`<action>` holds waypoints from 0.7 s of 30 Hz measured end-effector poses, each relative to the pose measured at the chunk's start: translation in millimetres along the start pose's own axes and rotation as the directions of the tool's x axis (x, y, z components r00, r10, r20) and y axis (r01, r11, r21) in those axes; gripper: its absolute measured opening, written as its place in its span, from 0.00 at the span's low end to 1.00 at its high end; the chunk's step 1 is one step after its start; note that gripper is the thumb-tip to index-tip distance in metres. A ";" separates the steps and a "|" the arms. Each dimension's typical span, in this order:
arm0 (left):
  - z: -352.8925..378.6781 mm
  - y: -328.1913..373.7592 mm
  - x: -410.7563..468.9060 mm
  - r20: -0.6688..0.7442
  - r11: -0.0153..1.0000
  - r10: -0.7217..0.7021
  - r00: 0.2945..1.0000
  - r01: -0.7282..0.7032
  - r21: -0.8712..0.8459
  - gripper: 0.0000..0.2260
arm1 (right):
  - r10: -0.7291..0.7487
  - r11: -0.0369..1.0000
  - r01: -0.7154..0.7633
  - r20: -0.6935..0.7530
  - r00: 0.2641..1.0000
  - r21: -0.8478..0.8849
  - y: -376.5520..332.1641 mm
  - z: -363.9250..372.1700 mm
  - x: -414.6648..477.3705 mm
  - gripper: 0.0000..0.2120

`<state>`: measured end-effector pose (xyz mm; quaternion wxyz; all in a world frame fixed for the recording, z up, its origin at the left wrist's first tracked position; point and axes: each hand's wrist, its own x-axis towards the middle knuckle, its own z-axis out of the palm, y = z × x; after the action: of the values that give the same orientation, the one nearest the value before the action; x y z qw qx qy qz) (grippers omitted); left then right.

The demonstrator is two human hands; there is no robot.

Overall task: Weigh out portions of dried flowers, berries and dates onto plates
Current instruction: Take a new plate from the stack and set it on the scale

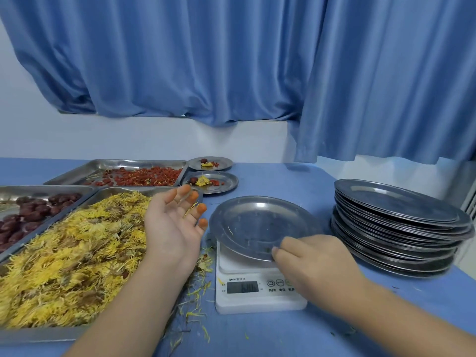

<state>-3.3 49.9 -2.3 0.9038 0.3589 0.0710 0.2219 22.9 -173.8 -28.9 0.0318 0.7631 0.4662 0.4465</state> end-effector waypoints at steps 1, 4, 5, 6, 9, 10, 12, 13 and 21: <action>-0.2 -0.3 0.2 0.000 1.000 -0.004 1.000 0.004 0.001 0.10 | -0.001 1.000 0.001 0.004 1.000 0.008 -1.0 2.5 -1.1 0.15; -0.6 -1.6 0.8 0.007 1.000 -0.016 1.000 0.016 0.010 0.10 | 0.026 0.999 -0.027 0.050 0.998 0.027 -2.9 8.0 -3.1 0.14; -0.6 -1.9 1.0 0.011 1.000 -0.020 1.000 0.020 0.013 0.11 | 0.050 0.998 -0.053 0.076 0.996 0.038 -3.2 9.0 -3.4 0.15; -0.8 -2.0 1.2 0.013 1.000 -0.025 1.000 0.025 0.018 0.11 | 0.081 0.995 -0.086 0.104 0.991 0.048 -3.7 9.6 -3.3 0.16; -1.3 -1.2 2.0 0.013 0.999 -0.040 0.999 0.040 0.025 0.11 | 0.175 0.971 -0.201 0.186 0.967 0.129 -5.9 5.7 -5.0 0.14; -1.4 -0.8 2.2 0.011 0.999 -0.043 0.999 0.043 0.024 0.11 | 0.182 0.960 -0.218 0.195 0.964 0.178 -6.3 2.4 -7.3 0.11; -1.4 -0.1 2.2 0.005 0.999 -0.045 0.999 0.045 0.020 0.10 | 0.162 0.939 -0.207 0.178 0.971 0.273 -6.5 -5.8 -15.9 0.03; -1.4 0.3 2.1 0.000 0.999 -0.043 0.999 0.043 0.018 0.10 | 0.151 0.931 -0.195 0.162 0.975 0.309 -6.3 -9.8 -20.2 0.06; -0.8 -0.1 0.0 -0.022 0.999 -0.033 0.999 0.034 0.024 0.10 | 0.301 0.763 -0.482 0.423 0.855 0.430 3.2 -15.6 -52.0 0.10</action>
<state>-3.5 50.3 -3.0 0.9022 0.3662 0.0897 0.2098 5.3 -219.8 -51.9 -0.1942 0.8870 0.3849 0.1656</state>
